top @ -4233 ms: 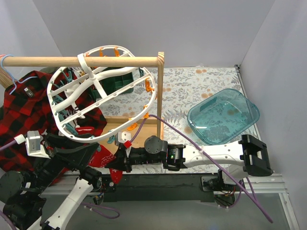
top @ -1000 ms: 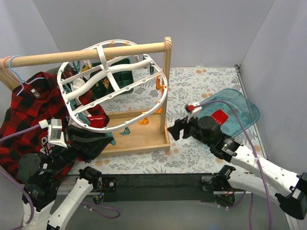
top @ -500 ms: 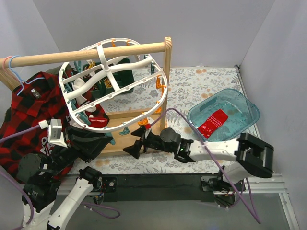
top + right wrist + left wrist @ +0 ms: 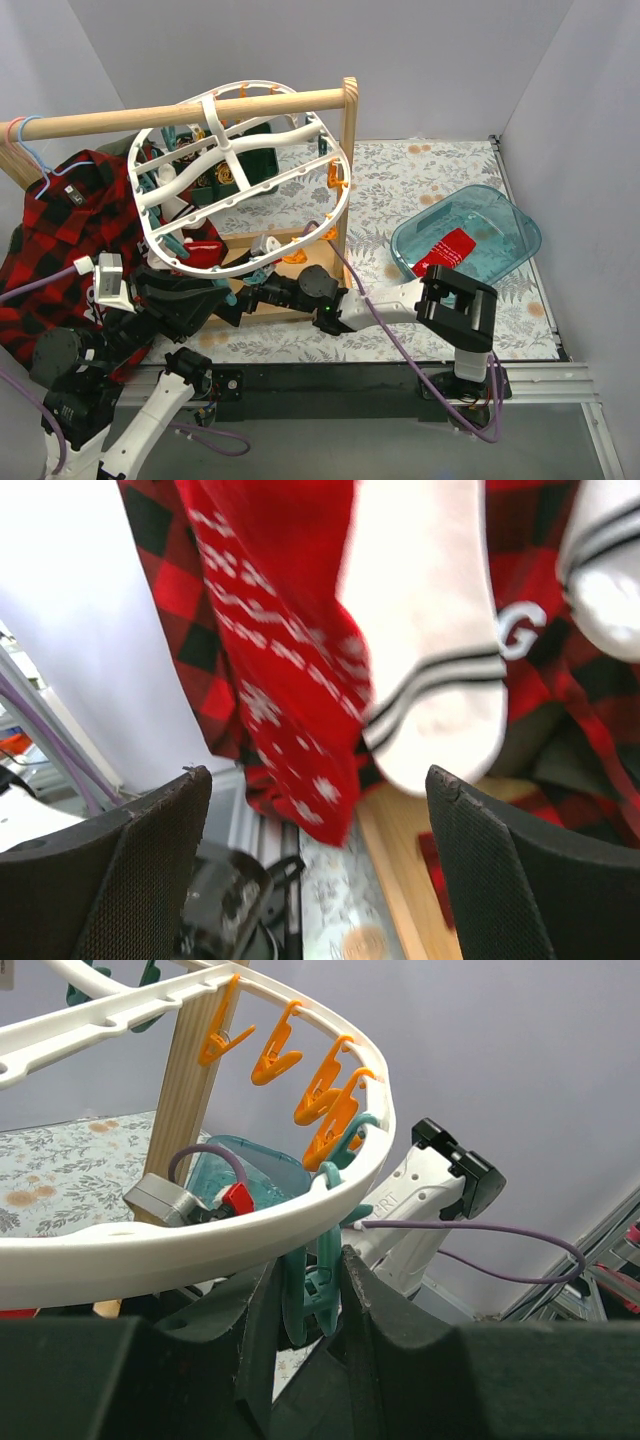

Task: Remove the socks clipped to the hanger

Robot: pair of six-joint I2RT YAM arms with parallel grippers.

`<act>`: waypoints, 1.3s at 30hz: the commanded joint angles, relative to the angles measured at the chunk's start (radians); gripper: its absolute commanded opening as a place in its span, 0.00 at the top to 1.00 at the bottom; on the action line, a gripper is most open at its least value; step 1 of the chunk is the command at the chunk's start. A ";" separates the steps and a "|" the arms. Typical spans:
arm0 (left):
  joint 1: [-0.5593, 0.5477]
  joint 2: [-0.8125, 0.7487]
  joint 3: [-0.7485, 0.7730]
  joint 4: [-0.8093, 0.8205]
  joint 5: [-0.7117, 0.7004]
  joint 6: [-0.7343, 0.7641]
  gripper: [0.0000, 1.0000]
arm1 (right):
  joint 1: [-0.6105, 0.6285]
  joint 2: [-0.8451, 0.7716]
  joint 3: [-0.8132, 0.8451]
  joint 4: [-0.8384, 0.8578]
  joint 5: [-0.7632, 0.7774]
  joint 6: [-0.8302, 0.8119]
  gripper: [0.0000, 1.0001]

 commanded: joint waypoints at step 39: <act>0.004 -0.022 0.362 -0.447 -0.043 0.066 0.36 | 0.046 -0.066 0.175 -0.114 -0.266 0.121 0.99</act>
